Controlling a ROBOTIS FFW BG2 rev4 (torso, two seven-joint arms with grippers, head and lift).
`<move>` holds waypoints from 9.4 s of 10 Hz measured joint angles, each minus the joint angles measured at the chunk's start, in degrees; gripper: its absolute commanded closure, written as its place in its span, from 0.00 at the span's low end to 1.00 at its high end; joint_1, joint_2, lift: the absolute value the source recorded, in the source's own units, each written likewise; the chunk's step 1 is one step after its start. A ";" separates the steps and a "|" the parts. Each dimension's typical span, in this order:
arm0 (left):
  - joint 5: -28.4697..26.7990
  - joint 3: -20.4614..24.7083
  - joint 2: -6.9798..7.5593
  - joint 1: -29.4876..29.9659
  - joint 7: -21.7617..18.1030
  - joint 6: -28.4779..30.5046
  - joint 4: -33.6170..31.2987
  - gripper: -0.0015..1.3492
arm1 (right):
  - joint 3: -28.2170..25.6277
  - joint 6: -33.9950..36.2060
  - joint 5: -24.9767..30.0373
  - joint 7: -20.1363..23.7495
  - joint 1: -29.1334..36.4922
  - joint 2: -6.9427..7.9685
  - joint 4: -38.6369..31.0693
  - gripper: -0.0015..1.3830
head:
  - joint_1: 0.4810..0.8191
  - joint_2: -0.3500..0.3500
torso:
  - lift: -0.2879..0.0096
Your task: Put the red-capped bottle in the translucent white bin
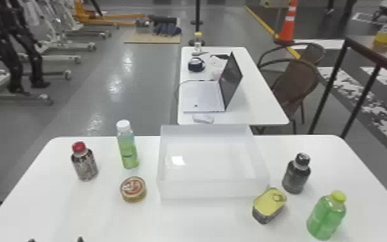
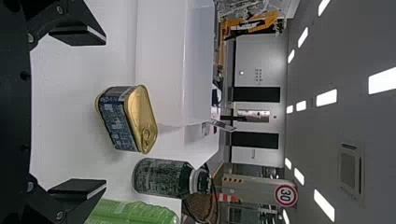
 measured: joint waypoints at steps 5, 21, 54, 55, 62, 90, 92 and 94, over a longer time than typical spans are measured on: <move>0.28 0.00 0.00 -0.12 0.00 0.11 0.00 0.09 | 0.08 0.00 0.03 0.00 -0.02 0.00 0.04 0.15 | 0.20 0.50 | 0.63; -3.94 -0.95 1.28 -27.06 0.02 8.42 20.77 0.09 | 0.73 0.10 -0.31 0.00 -1.26 0.08 1.07 0.15 | 0.20 0.50 | 0.63; -1.41 -14.27 6.19 -30.83 7.35 15.38 6.32 0.61 | -0.10 -0.09 0.18 6.14 -5.37 2.20 4.74 0.15 | 0.20 0.50 | 0.63; 0.87 -17.51 6.24 -30.85 7.28 15.24 4.72 0.61 | -0.10 -0.09 0.20 6.15 -5.41 2.20 4.77 0.15 | 0.20 0.50 | 0.63; 11.66 -32.35 3.27 -43.19 -10.66 13.45 22.73 0.61 | -0.09 -0.09 0.12 6.08 -5.82 2.20 5.54 0.15 | 0.20 0.50 | 0.63; -2.75 0.58 0.09 2.95 5.66 -5.30 -0.05 0.08 | -0.35 0.47 -0.40 1.85 -0.89 1.15 1.09 0.15 | 0.20 0.50 | 0.63; -2.57 0.48 0.09 2.87 5.65 -5.64 0.17 0.08 | -0.35 0.52 -0.41 1.85 -0.88 1.15 1.09 0.15 | 0.20 0.50 | 0.63; -2.36 0.25 0.09 2.76 5.63 -5.78 0.43 0.08 | -0.35 0.53 -0.41 1.83 -0.86 1.15 1.06 0.15 | 0.20 0.50 | 0.63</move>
